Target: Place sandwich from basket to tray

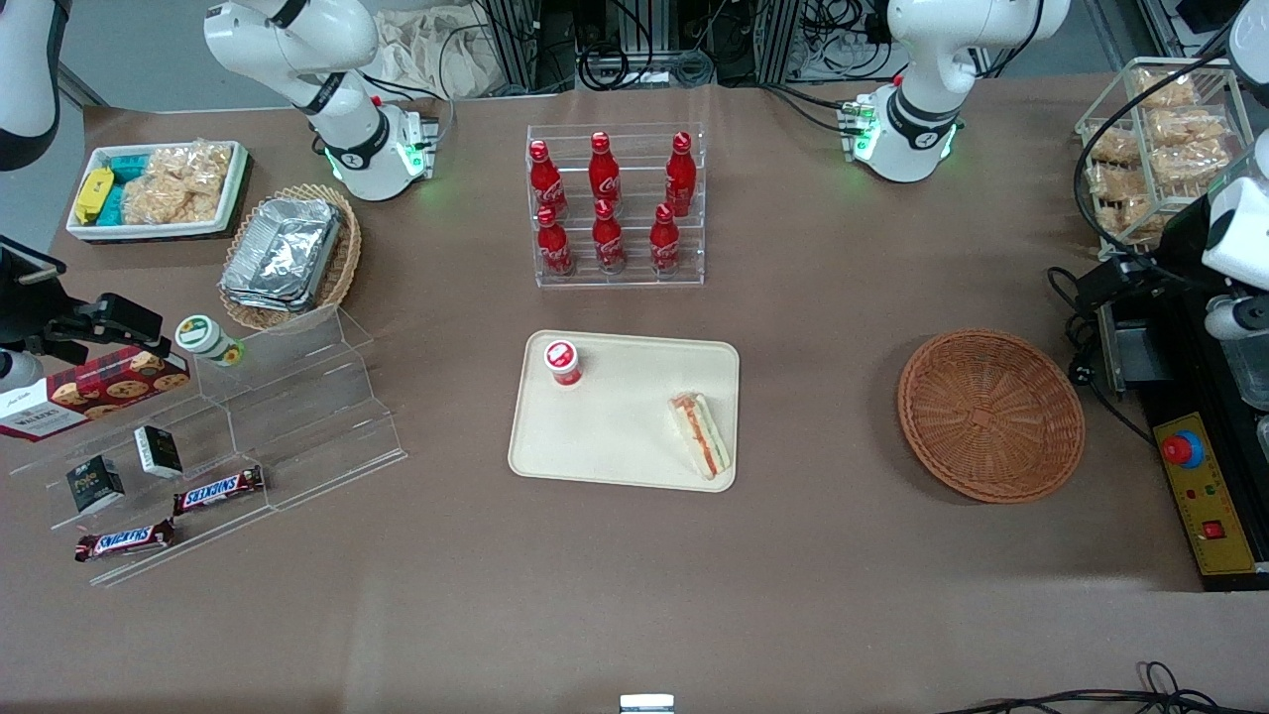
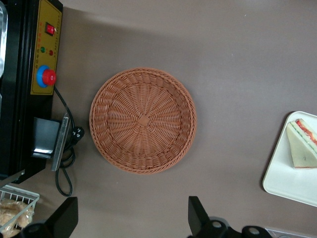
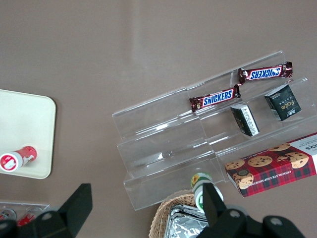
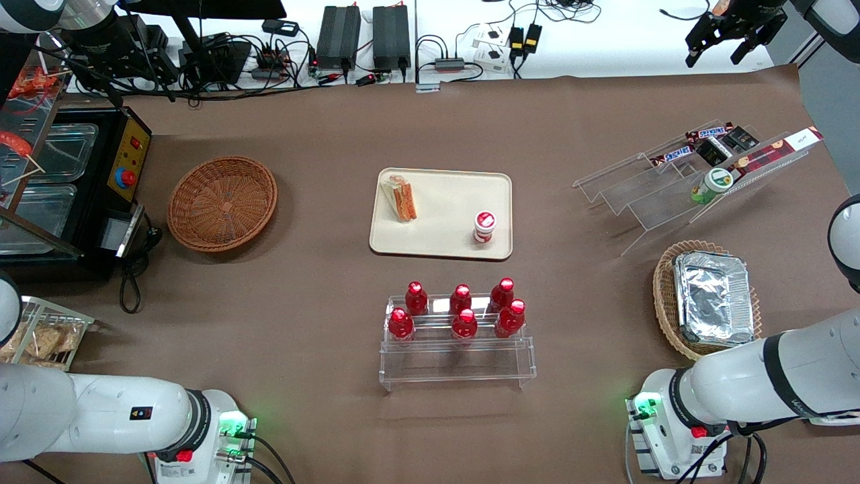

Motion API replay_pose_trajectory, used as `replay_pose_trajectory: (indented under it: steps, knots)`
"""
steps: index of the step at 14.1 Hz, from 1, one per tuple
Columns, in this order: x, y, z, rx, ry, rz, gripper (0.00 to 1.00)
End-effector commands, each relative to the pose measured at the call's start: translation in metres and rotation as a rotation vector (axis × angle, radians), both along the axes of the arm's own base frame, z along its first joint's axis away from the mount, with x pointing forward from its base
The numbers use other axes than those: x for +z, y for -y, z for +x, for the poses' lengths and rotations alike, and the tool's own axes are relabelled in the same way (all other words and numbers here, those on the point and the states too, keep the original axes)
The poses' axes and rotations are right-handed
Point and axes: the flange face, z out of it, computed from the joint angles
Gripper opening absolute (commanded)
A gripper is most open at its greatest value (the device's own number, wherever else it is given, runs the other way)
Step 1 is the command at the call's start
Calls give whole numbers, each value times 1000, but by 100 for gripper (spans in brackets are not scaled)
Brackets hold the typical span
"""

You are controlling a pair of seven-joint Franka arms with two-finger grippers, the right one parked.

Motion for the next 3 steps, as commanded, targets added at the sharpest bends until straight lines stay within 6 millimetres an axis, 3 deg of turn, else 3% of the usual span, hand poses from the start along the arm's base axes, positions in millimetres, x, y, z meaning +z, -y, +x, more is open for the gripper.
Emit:
replay_pose_trajectory:
  steps: [1,3]
  knots:
    - [0,-4,-10,-50,-25,6,100]
    - [0,-3,-12,-49,-43,1,100]
